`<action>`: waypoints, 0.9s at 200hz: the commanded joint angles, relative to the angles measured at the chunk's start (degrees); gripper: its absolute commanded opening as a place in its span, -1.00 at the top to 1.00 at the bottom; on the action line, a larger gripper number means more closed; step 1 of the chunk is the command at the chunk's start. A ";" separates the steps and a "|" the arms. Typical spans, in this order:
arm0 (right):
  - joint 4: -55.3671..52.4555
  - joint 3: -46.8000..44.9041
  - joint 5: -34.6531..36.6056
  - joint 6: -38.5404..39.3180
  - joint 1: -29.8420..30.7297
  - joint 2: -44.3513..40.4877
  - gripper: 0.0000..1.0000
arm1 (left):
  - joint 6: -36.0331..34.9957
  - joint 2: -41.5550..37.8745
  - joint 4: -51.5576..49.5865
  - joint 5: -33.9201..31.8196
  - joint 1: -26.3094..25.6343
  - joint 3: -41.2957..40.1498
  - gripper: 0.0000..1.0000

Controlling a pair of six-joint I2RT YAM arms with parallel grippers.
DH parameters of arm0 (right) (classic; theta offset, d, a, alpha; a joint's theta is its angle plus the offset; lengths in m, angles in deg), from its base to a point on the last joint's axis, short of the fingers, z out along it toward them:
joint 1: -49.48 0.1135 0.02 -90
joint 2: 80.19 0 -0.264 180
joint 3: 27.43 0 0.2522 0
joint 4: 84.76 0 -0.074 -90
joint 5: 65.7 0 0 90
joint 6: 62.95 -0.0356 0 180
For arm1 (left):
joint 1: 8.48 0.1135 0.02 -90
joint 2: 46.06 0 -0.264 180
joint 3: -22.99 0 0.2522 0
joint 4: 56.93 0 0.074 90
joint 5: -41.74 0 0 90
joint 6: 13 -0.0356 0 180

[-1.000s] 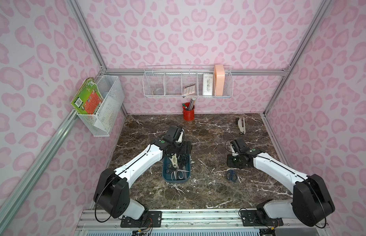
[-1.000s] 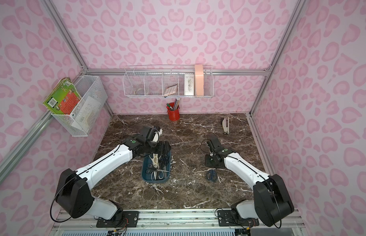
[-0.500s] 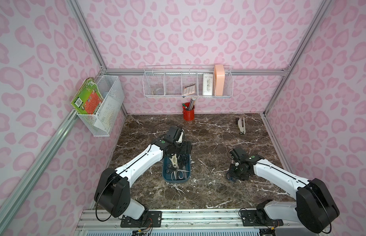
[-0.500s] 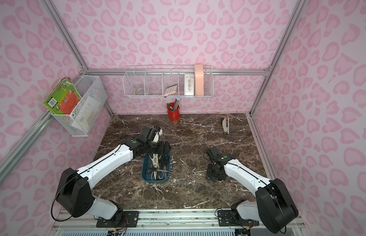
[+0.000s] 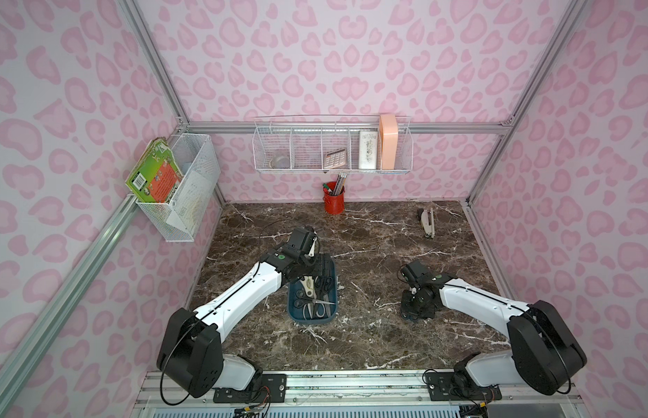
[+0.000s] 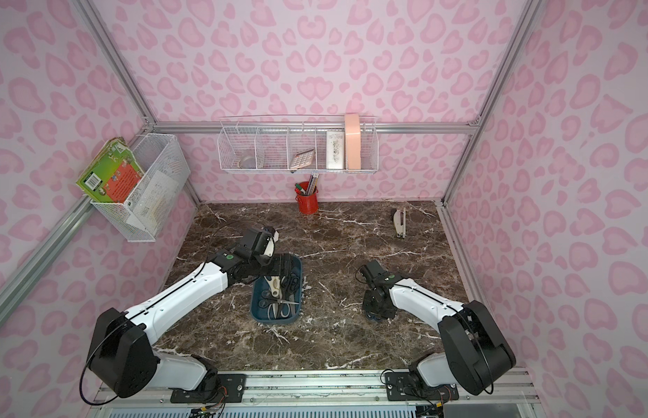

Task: Put the scissors into the storage box
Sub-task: Pick up the scissors from the center of the board.

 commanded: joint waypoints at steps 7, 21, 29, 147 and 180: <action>1.53 -0.74 0.71 -0.40 0.18 0.84 0.49 | -0.16 -0.72 0.04 -0.71 0.45 -0.48 -0.79; 2.10 -1.28 0.82 -0.23 0.29 1.81 0.49 | 0.04 -0.94 -0.09 -0.56 0.71 -0.66 -0.79; 2.53 -1.57 1.01 -0.28 0.48 2.35 0.49 | 0.57 -1.12 -0.04 -0.50 0.94 -0.85 -0.80; -1.36 8.08 4.76 1.36 2.60 -0.12 0.86 | -1.77 -10.09 -1.76 5.09 18.82 -3.54 -0.82; -3.84 19.02 7.76 2.32 9.00 1.92 0.87 | -1.50 -11.73 -0.50 5.89 22.90 -5.35 -0.82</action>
